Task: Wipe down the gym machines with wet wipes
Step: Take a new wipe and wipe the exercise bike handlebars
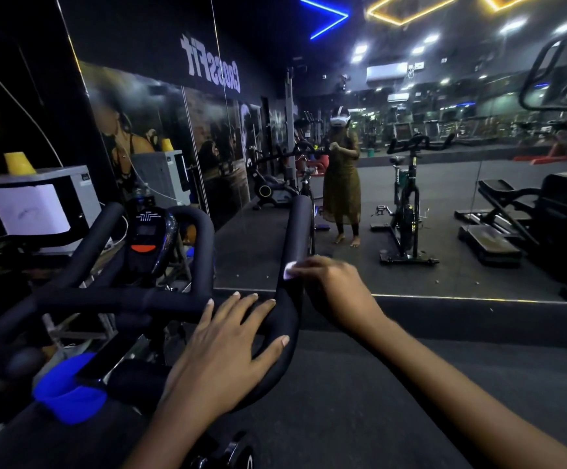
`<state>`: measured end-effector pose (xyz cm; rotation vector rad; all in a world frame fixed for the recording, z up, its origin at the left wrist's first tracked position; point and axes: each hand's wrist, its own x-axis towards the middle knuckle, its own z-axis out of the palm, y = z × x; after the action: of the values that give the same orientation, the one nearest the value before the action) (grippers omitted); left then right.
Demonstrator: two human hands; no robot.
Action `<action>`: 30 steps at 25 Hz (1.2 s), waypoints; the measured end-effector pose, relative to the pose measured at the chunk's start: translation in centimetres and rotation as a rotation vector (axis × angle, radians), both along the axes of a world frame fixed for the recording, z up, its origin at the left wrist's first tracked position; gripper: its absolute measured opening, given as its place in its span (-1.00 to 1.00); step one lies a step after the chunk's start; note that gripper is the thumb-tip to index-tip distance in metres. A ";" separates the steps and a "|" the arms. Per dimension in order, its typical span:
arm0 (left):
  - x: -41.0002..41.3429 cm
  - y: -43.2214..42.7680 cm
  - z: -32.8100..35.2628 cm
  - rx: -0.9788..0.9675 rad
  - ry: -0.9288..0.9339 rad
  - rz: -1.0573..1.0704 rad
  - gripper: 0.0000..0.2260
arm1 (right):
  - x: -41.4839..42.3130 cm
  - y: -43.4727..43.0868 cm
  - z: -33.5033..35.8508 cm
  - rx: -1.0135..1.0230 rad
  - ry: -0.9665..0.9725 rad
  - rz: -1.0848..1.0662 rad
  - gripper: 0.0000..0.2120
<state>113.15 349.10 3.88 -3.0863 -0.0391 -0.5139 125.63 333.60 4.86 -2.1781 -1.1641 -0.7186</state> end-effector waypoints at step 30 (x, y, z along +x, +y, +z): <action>-0.1 0.2 -0.2 -0.007 -0.026 -0.016 -0.16 | 6.1 2.6 1.0 0.025 -0.111 -0.216 -0.58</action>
<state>113.10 349.29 3.67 -3.0892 -0.0171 -0.5555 131.74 336.23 5.83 -2.2910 -0.9755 -0.9508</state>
